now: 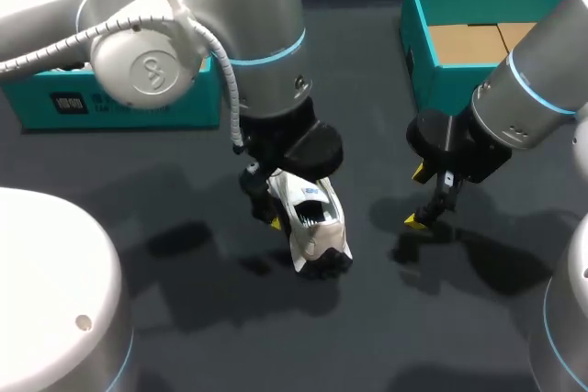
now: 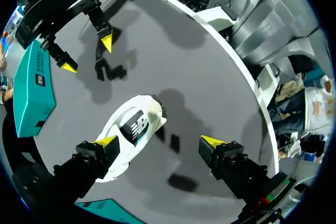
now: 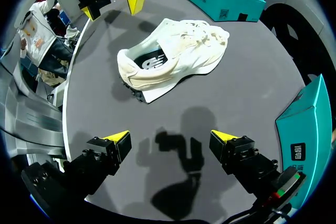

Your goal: Take the shoe out of the shoebox, open the shoe tongue, remove and reinsert the insole, then place the shoe into the shoebox

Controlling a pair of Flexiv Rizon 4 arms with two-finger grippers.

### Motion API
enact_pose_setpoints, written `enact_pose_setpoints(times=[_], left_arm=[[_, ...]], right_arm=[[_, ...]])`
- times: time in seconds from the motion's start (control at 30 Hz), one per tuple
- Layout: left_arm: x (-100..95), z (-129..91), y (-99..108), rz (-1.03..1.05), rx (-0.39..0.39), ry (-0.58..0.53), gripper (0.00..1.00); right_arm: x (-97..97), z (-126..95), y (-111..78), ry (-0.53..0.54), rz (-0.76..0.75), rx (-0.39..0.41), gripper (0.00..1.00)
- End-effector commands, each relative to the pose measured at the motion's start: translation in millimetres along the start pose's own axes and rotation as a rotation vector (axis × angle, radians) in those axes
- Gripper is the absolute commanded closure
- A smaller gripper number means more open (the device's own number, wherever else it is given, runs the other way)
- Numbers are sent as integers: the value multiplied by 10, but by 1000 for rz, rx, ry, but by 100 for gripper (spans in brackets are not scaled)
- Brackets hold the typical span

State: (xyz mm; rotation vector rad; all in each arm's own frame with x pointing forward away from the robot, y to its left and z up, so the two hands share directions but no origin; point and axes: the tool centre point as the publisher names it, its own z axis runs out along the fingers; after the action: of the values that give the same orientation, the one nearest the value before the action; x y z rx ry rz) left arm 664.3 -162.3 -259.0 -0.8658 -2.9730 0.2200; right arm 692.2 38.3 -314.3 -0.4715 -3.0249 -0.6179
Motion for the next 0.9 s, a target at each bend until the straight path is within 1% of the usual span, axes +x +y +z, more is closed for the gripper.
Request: enact_pose_setpoints(times=[0.03, 0.2, 0.3, 0.4, 0.5, 0.67, 0.83, 0.9], left_arm=[[16, 47, -74, -368, -30, -33, 0], [-13, 175, -188, -556, -29, -11, 0], [13, 255, -246, -624, -16, -28, 0], [9, 391, -313, -696, -9, -36, 0], [-7, 516, -355, -734, -18, -33, 0], [-20, 659, -382, -780, -11, -34, 0], [-56, 828, -395, -786, 3, -24, 0], [-71, 895, -407, -786, -3, -25, 0]], right_arm=[[15, 5, -9, -3, 0, 0, 0], [15, 5, -9, -3, 0, 0, 0], [15, 5, -9, -3, 0, 0, 0], [15, 5, -9, -3, 0, 0, 0], [15, 5, -9, -3, 0, 0, 0], [15, 5, -9, -3, 0, 0, 0], [15, 5, -9, -3, 0, 0, 0], [15, 5, -9, -3, 0, 0, 0]])
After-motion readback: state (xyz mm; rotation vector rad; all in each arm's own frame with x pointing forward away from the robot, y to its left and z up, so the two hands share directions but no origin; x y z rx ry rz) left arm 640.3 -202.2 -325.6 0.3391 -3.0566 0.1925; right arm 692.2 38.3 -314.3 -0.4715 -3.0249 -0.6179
